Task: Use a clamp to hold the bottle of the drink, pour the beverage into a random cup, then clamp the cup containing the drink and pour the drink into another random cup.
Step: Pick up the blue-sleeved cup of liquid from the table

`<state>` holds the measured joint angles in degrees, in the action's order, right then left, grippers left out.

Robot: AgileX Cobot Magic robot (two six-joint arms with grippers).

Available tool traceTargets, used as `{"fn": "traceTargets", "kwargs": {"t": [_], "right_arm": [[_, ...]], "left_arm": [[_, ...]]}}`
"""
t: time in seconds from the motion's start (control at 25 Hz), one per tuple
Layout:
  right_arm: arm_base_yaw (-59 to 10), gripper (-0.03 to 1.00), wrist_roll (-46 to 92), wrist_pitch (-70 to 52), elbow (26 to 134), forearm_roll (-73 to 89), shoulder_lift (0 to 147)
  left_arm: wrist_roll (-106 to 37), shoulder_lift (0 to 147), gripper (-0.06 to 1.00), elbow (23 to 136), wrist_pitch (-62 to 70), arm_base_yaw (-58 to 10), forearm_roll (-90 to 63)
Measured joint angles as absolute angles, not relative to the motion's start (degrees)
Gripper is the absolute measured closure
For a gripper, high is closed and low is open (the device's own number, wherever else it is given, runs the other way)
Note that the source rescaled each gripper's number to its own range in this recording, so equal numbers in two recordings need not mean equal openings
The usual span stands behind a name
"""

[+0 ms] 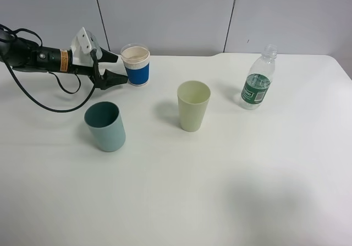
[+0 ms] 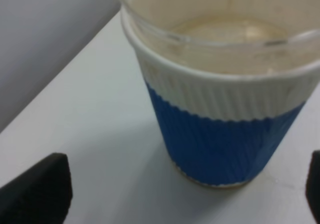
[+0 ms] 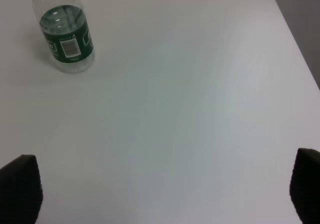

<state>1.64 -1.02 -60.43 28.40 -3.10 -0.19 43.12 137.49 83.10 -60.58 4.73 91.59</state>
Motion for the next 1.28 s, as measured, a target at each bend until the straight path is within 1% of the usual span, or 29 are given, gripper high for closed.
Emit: {"fn": "traceTargets", "kwargs": {"t": [0.12, 0.28, 0.4, 0.76, 1.28], "right_arm": [[1.6, -0.03, -1.0, -60.4, 28.4, -3.1, -0.2], [1.6, -0.03, -1.0, -60.4, 28.4, -3.1, -0.2], [1.6, -0.03, -1.0, -60.4, 28.4, -3.1, -0.2], [1.6, -0.03, -1.0, -60.4, 28.4, -3.1, -0.2], [1.6, -0.03, -1.0, -60.4, 28.4, -3.1, -0.2]], "left_arm": [[43.8, 138.9, 0.13, 84.9, -61.5, 4.2, 91.7], [44.6, 139.1, 0.19, 85.1, -62.0, 3.2, 91.5], [44.6, 139.2, 0.2, 85.4, -62.2, 3.1, 91.2], [45.9, 142.4, 0.2, 88.9, -63.0, 2.6, 89.9], [46.0, 143.4, 0.2, 89.4, -63.0, 1.1, 88.6]]}}
